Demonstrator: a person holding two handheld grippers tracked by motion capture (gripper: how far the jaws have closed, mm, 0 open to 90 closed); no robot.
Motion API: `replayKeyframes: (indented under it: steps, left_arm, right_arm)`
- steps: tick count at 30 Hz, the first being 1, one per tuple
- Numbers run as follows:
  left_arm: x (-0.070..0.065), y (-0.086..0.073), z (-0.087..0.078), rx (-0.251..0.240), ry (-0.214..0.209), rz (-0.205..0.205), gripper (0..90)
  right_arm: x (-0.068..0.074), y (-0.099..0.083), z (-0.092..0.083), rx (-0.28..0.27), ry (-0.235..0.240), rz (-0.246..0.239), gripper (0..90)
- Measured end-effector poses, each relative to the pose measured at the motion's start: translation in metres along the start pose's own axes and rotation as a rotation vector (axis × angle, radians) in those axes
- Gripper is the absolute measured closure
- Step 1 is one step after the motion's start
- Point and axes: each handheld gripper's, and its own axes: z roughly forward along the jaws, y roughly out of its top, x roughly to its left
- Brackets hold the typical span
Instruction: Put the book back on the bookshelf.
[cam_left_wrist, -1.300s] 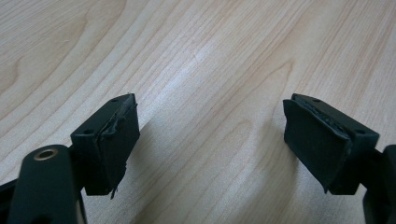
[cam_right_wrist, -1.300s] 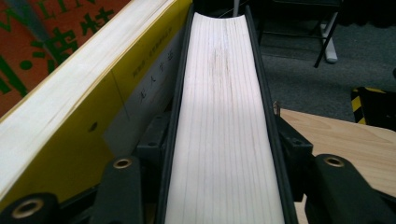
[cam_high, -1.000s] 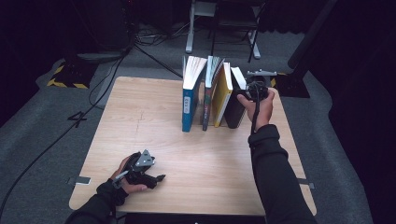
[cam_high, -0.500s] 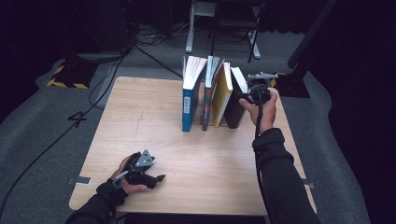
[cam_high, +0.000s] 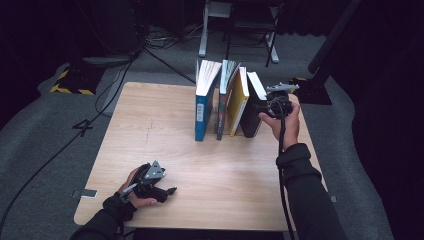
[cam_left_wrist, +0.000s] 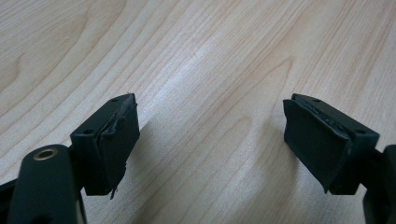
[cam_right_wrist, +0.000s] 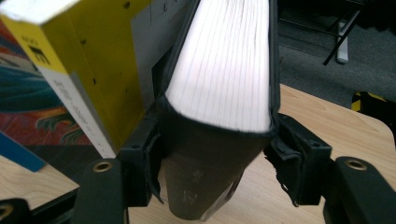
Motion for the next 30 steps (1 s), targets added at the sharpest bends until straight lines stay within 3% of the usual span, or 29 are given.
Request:
replayKeyframes:
  steps: [4, 15, 30]
  left_arm:
    - [0.000, 0.000, 0.000, 0.000, 0.000, 0.000, 18.6]
    - [0.000, 0.000, 0.000, 0.000, 0.000, 0.000, 18.6]
    - [0.000, 0.000, 0.000, 0.000, 0.000, 0.000, 18.6]
  right_arm:
    - [0.001, -0.007, -0.003, 0.020, 0.007, -0.050, 36.9]
    - [0.003, -0.025, -0.007, 0.039, 0.028, -0.127, 33.3]
    - [0.004, -0.050, -0.022, 0.035, 0.064, -0.188, 33.0]
